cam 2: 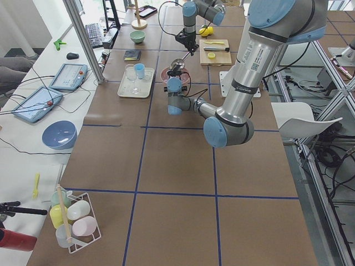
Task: Put ice in cup with scoop
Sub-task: 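Lift the loaded scoop out and carry it over the light-blue cup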
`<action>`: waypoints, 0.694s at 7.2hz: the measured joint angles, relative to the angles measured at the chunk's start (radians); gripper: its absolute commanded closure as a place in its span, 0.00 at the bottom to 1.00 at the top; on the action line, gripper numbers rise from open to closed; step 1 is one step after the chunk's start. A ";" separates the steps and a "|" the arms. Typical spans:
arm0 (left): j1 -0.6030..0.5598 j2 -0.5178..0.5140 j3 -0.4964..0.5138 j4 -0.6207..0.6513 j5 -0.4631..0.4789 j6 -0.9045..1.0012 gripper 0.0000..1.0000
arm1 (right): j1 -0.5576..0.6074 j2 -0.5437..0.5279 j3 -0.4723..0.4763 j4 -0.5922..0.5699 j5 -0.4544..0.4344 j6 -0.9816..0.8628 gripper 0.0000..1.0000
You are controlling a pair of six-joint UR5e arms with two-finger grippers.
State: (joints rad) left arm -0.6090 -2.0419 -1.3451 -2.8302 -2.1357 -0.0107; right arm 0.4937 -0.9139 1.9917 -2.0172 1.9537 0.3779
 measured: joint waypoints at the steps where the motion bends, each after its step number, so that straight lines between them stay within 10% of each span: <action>1: 0.000 0.000 0.000 0.000 0.000 0.000 0.00 | 0.004 -0.012 0.026 0.000 0.000 0.002 1.00; 5: 0.000 0.000 0.000 0.000 0.000 0.000 0.00 | 0.019 -0.036 0.101 -0.001 0.002 0.019 1.00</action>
State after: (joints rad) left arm -0.6090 -2.0417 -1.3446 -2.8302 -2.1356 -0.0107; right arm 0.5128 -0.9500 2.0923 -2.0178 1.9553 0.3969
